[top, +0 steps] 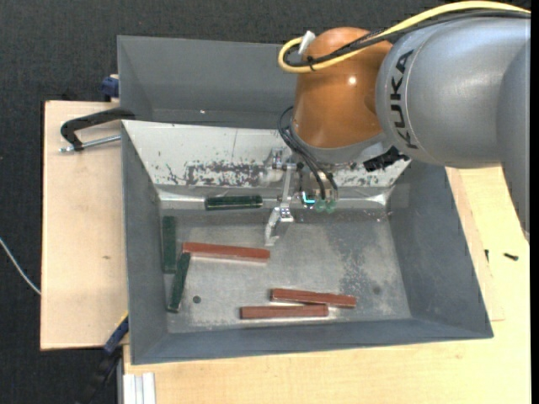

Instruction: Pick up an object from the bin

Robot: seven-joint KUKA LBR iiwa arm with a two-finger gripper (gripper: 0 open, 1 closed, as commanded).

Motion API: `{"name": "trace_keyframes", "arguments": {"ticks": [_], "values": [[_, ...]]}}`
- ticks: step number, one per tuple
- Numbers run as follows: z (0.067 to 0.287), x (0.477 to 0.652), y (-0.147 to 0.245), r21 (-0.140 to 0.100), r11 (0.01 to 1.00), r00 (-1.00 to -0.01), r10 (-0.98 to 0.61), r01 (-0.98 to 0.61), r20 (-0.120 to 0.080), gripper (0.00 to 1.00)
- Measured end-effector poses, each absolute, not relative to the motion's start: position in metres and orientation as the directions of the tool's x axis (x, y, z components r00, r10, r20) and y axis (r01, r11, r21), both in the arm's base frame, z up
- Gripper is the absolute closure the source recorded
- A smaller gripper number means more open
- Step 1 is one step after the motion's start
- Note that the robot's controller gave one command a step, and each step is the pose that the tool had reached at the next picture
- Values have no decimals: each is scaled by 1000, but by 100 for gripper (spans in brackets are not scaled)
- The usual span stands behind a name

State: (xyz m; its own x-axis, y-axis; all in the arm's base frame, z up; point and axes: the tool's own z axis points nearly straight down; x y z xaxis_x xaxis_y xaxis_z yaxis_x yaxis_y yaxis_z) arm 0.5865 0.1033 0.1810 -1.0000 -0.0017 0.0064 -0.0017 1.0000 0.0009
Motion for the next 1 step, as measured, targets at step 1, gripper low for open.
{"name": "trace_keyframes", "arguments": {"ticks": [1], "values": [[185,588,103,2,1000,-1000,0,0,-2,0]]}}
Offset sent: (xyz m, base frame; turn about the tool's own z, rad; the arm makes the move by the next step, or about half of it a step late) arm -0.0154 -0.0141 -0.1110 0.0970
